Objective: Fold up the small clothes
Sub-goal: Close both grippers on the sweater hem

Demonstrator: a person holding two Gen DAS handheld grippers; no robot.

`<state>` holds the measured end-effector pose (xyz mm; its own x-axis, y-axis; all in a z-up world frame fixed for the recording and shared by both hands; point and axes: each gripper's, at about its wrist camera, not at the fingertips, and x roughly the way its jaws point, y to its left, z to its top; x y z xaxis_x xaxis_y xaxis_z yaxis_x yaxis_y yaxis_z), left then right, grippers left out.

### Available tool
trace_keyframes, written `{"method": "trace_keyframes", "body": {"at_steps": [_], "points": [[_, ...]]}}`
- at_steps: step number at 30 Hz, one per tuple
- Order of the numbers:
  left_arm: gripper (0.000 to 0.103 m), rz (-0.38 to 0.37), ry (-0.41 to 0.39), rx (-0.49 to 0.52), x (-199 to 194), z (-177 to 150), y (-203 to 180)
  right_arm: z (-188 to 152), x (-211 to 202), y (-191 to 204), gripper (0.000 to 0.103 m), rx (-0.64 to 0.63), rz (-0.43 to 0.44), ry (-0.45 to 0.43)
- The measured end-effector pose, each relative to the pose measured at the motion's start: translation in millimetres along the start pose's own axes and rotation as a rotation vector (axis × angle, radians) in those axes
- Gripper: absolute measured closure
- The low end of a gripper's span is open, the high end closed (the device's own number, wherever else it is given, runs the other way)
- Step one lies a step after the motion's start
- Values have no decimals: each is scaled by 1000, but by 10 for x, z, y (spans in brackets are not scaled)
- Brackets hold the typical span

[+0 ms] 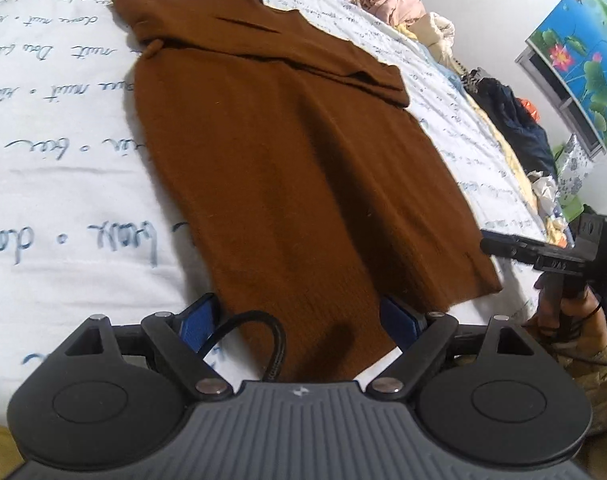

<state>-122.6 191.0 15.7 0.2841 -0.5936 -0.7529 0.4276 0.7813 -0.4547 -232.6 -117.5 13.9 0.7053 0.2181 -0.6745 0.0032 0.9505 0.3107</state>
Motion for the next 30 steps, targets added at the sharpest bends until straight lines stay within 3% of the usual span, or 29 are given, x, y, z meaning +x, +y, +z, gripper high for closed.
{"method": "trace_keyframes", "body": {"at_steps": [5, 7, 11, 14, 16, 18, 19, 20, 21, 24, 30], "points": [[16, -79, -3, -17, 142, 31, -73, -27, 53, 104, 24, -22, 60, 32], [16, -94, -16, -35, 176, 37, -71, -46, 93, 174, 31, -28, 115, 48], [16, -142, -42, -94, 226, 73, -11, -39, 197, 301, 32, -36, 177, 61], [17, -174, -64, -141, 267, 81, 43, 11, 303, 368, 45, -33, 201, 69], [23, -173, -75, -139, 291, 80, 27, 30, 398, 428, 63, -40, 215, 87], [51, -142, -81, -125, 308, 73, 4, 40, 453, 503, 71, -56, 213, 89], [59, -121, -82, -127, 324, 72, 1, 44, 480, 541, 75, -63, 220, 95], [75, -107, -81, -137, 331, 78, 19, 40, 481, 556, 77, -72, 228, 99], [85, -107, -77, -155, 328, 79, 54, 46, 488, 572, 79, -75, 232, 100], [88, -101, -94, -167, 280, 90, 68, 89, 471, 563, 81, -60, 249, 91], [89, 37, -187, -28, 105, 266, -232, 272, 388, 599, 82, -86, 229, 24]]}}
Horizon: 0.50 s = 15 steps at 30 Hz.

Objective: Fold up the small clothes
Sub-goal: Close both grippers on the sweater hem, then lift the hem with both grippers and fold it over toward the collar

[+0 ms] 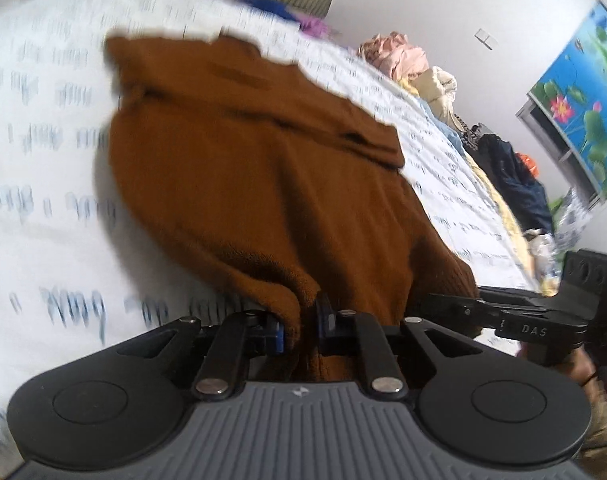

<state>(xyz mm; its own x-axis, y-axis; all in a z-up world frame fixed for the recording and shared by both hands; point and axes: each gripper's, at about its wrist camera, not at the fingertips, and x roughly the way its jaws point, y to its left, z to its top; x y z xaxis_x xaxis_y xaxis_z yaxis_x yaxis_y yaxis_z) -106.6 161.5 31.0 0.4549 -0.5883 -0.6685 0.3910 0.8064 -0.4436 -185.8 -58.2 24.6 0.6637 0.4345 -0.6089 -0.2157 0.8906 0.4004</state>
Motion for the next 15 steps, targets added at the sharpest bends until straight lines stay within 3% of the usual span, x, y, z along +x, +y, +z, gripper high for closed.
{"method": "trace_keyframes", "body": {"at_steps": [3, 7, 15], "points": [[89, 96, -56, 88, -17, 148, -175, 109, 1, 11, 82, -17, -4, -24], [89, 166, -66, 100, 143, 373, -274, 283, 63, 23, 82, -30, -2, -59], [89, 257, -72, 163, 464, 685, -436, 659, 165, -121, 82, -34, -70, -140]]}}
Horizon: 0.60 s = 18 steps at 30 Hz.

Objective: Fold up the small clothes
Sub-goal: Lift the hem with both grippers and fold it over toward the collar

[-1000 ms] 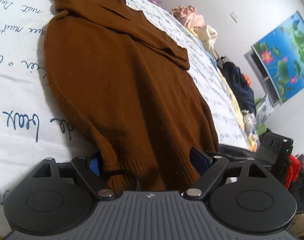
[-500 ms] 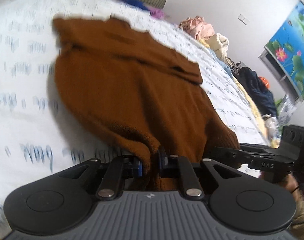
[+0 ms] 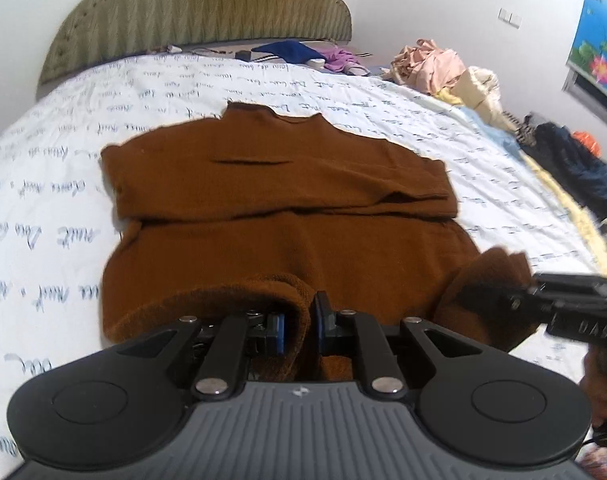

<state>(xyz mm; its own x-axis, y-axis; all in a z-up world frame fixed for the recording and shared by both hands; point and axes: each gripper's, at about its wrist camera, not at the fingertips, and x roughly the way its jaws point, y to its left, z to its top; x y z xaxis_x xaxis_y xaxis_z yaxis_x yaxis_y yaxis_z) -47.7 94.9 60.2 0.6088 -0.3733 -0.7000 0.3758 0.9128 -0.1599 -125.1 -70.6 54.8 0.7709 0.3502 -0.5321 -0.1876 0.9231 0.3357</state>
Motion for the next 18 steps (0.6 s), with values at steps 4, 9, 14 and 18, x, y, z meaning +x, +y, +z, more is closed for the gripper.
{"method": "trace_keyframes", "body": {"at_steps": [4, 9, 14, 18], "points": [[89, 24, 13, 15, 122, 100, -15, 113, 71, -157, 82, 27, -36, -37], [89, 39, 11, 19, 185, 194, 38, 183, 158, -270, 82, 49, -49, -55], [89, 56, 15, 12, 260, 287, 112, 248, 205, -307, 82, 56, -55, -77], [89, 72, 0, 5, 276, 376, 168, 318, 237, -358, 82, 75, -69, -100]]}}
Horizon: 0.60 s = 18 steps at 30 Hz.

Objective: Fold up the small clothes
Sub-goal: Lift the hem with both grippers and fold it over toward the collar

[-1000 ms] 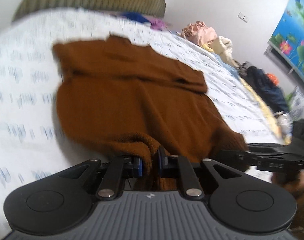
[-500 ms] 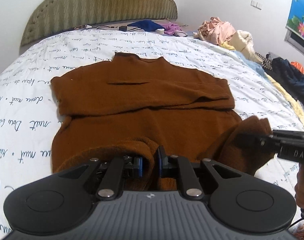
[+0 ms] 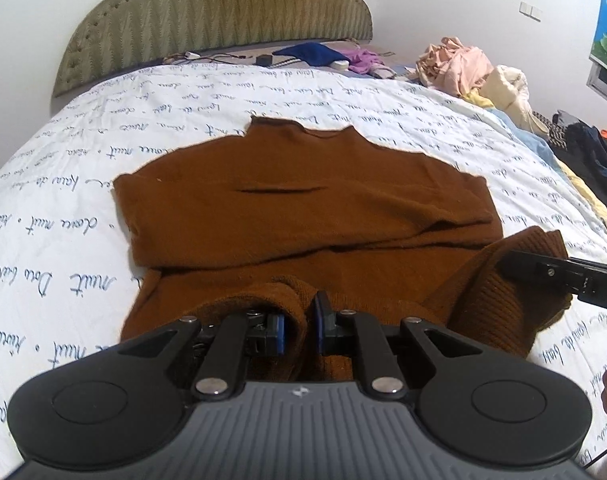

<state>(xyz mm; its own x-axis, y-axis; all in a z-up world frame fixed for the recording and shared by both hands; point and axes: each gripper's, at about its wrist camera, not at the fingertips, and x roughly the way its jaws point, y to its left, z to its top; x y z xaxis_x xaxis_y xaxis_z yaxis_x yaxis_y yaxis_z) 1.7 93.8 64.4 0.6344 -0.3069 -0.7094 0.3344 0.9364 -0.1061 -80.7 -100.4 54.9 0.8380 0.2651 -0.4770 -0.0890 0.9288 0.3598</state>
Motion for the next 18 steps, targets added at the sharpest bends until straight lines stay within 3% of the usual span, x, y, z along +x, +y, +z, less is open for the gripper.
{"method": "trace_keyframes", "body": {"at_steps": [7, 13, 16, 18], "points": [[89, 29, -81, -83, -74, 293, 224, 162, 41, -82, 82, 36, 0, -55], [89, 77, -145, -76, -30, 605, 316, 375, 159, -231, 82, 101, 6, -89], [89, 90, -122, -95, 102, 715, 409, 432, 272, -356, 82, 175, 37, -74], [89, 55, -87, -126, 156, 719, 515, 427, 345, -417, 82, 205, 35, -59]]}}
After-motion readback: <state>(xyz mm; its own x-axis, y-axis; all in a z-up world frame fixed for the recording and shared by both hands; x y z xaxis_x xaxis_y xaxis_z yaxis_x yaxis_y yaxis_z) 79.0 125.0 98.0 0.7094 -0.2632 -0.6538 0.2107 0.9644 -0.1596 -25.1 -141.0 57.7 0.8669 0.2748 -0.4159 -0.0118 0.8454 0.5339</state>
